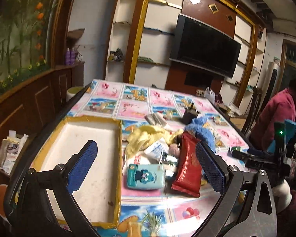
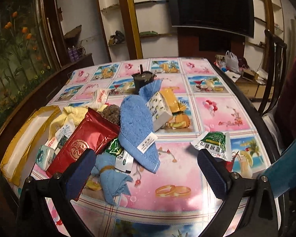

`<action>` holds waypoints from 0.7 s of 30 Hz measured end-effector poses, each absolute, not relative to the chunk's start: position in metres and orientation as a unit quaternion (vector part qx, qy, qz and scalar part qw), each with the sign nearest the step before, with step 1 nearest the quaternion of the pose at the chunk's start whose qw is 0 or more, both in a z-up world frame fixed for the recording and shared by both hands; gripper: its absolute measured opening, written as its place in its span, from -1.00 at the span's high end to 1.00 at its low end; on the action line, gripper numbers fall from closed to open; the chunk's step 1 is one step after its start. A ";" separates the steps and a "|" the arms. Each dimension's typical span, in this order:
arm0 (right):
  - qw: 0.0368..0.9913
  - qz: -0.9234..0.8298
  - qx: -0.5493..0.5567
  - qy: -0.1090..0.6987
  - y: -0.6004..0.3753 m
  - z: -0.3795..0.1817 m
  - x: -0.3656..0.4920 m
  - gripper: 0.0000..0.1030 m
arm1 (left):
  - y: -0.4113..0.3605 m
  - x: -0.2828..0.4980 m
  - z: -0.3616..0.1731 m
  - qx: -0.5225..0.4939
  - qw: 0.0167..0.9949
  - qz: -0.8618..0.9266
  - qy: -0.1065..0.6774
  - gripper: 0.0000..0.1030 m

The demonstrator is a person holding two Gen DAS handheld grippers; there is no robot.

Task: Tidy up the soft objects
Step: 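Move left tool over red foil bag while right tool approaches blue knitted doll, then close left tool on red foil bag while right tool grasps blue knitted doll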

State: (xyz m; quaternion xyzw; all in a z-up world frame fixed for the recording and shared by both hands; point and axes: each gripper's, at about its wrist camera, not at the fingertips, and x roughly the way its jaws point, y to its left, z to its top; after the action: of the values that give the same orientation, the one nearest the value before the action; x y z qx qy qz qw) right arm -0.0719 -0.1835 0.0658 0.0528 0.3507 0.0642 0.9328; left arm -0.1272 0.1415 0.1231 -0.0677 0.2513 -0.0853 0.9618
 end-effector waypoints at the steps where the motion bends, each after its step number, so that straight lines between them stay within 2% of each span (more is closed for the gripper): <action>1: 0.930 0.069 0.056 0.357 -0.183 0.062 -0.072 -0.98 | 0.137 -0.125 0.118 -0.058 0.959 -0.092 0.261 -0.95; 3: 0.925 0.086 0.060 0.365 -0.178 0.060 -0.072 -0.96 | 0.124 -0.125 0.108 -0.043 0.955 -0.107 0.273 -0.95; 7: 0.911 0.129 0.028 0.392 -0.151 0.049 -0.073 -0.75 | 0.107 -0.116 0.092 -0.042 0.941 -0.137 0.306 -0.95; 9: 0.904 0.137 -0.004 0.404 -0.136 0.040 -0.073 -0.48 | 0.102 -0.110 0.086 -0.047 0.935 -0.144 0.321 -0.95; 11: 0.900 0.139 -0.025 0.413 -0.125 0.031 -0.070 -0.02 | 0.097 -0.106 0.084 -0.050 0.930 -0.149 0.331 -0.95; 13: 0.892 0.146 -0.023 0.427 -0.123 0.022 -0.063 0.16 | 0.092 -0.102 0.083 -0.050 0.924 -0.161 0.343 -0.95; 14: 0.888 0.151 -0.015 0.435 -0.125 0.017 -0.059 0.35 | 0.088 -0.099 0.082 -0.047 0.922 -0.165 0.348 -0.95; 15: 0.882 0.159 -0.003 0.444 -0.127 0.012 -0.056 0.43 | 0.082 -0.096 0.082 -0.040 0.918 -0.172 0.354 -0.95; 21: 0.883 0.171 0.041 0.434 -0.151 0.017 -0.072 0.49 | 0.043 -0.075 0.078 0.003 0.906 -0.200 0.374 -0.95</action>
State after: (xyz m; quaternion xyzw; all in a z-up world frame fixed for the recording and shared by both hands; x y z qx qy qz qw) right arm -0.0720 -0.1505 0.0170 0.0415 0.4342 0.1713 0.8834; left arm -0.0753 0.0435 0.0777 0.0030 0.3739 -0.1996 0.9057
